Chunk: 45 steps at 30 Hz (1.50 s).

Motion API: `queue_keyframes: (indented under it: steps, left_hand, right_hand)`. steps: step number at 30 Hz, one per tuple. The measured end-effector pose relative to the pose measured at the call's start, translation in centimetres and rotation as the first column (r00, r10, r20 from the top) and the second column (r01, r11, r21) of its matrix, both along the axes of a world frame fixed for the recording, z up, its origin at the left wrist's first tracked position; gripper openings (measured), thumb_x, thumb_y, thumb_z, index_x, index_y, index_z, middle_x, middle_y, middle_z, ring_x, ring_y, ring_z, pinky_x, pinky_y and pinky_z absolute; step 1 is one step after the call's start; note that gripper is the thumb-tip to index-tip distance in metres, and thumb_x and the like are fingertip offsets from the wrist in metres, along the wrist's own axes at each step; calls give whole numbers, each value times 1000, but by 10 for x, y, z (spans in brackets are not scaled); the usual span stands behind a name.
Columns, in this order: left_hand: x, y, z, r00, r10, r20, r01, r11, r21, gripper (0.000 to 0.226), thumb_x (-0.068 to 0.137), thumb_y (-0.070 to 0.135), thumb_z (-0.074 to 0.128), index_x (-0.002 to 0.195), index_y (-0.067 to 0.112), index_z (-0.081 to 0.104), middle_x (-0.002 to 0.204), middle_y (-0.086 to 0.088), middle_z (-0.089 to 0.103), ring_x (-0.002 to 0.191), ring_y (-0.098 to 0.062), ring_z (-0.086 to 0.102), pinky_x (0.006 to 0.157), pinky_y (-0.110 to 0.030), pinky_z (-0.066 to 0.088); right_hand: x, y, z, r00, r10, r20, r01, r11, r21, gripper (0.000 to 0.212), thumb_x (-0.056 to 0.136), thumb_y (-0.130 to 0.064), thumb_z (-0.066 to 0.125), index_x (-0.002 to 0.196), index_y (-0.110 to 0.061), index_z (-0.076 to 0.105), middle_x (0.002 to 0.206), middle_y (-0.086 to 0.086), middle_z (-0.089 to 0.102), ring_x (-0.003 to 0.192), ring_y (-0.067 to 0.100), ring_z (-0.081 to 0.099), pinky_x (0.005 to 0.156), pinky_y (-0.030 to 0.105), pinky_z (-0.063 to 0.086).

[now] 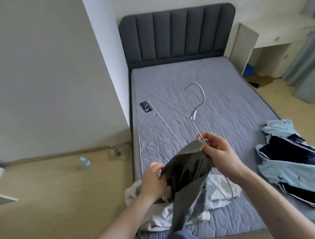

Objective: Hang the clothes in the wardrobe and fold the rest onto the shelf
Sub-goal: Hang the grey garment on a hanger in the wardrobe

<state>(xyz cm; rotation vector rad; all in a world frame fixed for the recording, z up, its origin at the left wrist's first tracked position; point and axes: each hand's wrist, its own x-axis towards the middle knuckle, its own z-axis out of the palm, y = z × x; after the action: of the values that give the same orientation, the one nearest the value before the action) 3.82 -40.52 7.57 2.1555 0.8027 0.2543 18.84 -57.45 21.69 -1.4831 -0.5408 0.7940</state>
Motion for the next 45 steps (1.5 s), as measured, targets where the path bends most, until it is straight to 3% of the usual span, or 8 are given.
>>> queue_keyframes:
  steps: [11,18,23,28,31,35,39,45]
  left_hand:
    - [25,39,117,985,-59,163,69,996,-59,30,100,45,60,86,20,50,66,-1,61,56,-9,51,57,-24,42]
    - [7,83,82,927,-201,-317,236,969,78,36,74,63,76,77,28,69,67,9,66,65,-9,61,63,-33,49]
    - [-5,113,53,995,32,-97,-46,989,-138,35,86,35,79,68,9,65,63,2,55,64,-14,50,70,-36,41]
    - [13,97,97,999,39,11,-36,982,-186,59,72,66,70,76,7,65,66,3,59,66,-16,53,66,-34,38]
    - [27,69,136,988,-152,-11,146,963,-226,59,78,64,72,89,7,69,72,-1,60,67,-15,53,68,-37,42]
    - [48,27,184,939,-342,27,339,915,-218,39,84,51,76,94,15,71,83,-10,70,73,-13,58,73,-47,51]
    - [52,14,205,888,-459,-7,449,872,-197,19,85,37,79,95,25,67,91,-2,72,77,-10,60,78,-37,50]
    - [27,48,186,933,-301,-199,296,954,-54,18,82,34,82,85,24,68,69,14,64,62,-6,55,56,-15,42]
  right_hand:
    - [60,-19,27,981,-173,92,174,985,2,16,105,-15,56,99,-2,63,76,5,64,66,12,59,56,20,47]
    - [89,-40,21,961,-277,-25,276,961,-27,17,105,-18,54,100,-10,69,75,1,69,64,12,66,53,19,54]
    - [103,-51,-9,922,-185,339,287,916,-281,11,102,-20,61,98,-20,71,85,2,78,81,25,74,79,44,59]
    - [97,-48,-36,856,-138,498,367,841,-397,12,90,-20,74,90,-26,64,93,-7,71,86,26,68,71,35,47]
    - [73,-33,-40,896,-31,444,222,895,-386,39,80,-22,84,101,-34,54,110,-12,67,68,3,59,65,24,47]
    - [44,0,-36,917,132,377,-9,951,-310,55,73,-28,91,101,-30,44,132,-28,56,100,-10,59,83,19,42]
    - [35,22,-28,953,129,274,-79,979,-188,51,67,-39,86,92,-20,46,95,-13,62,62,1,53,66,27,44]
    - [48,13,-19,950,85,300,-61,994,-88,35,79,-28,73,74,-23,39,71,-6,45,64,20,43,65,44,42]
